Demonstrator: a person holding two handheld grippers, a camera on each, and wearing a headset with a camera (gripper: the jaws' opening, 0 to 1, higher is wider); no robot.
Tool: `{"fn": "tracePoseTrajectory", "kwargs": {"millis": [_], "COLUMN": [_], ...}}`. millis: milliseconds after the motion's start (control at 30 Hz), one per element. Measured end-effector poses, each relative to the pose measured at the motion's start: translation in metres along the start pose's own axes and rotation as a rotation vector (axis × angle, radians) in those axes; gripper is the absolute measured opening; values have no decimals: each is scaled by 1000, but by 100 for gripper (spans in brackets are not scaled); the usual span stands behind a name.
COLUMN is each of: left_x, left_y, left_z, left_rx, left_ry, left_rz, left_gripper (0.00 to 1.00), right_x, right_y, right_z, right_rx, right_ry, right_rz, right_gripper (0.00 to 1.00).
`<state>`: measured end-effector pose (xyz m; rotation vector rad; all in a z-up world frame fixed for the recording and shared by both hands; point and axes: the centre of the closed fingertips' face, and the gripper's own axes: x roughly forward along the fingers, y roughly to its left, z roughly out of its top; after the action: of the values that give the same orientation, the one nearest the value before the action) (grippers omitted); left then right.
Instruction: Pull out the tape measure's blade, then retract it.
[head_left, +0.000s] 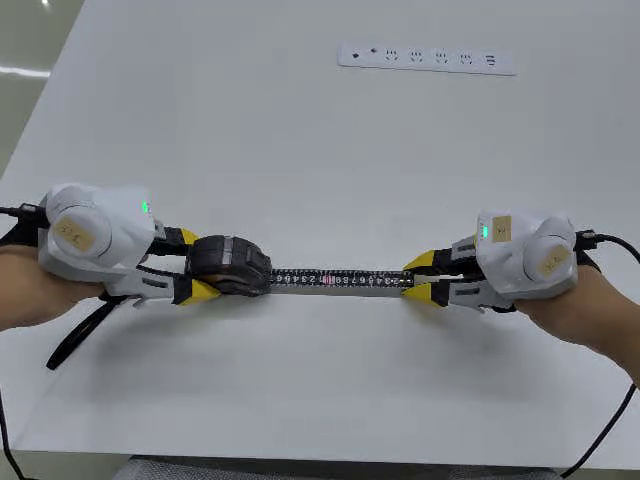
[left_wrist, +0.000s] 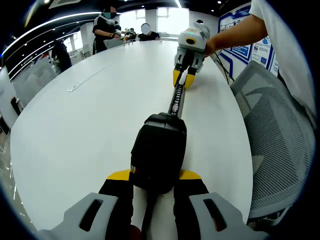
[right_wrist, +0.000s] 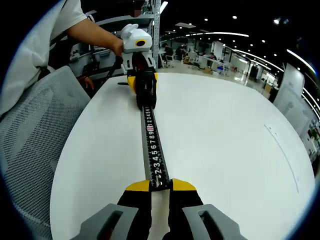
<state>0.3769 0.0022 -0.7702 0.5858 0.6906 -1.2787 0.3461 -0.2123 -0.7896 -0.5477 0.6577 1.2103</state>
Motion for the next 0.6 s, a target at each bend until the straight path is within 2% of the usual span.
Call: {"fn": "tracePoseTrajectory", "kwargs": {"millis": [600], "left_x": [0], "left_y": [0], "left_z": [0], "left_rx": [4], "left_ry": [4], "left_rz": [-2], "left_gripper": [25], "right_x": [-17], "right_y": [-2], "right_z": [-15], "right_rx": [7], "right_ry": [30], "right_rz": [-16], "right_gripper": [8]}}
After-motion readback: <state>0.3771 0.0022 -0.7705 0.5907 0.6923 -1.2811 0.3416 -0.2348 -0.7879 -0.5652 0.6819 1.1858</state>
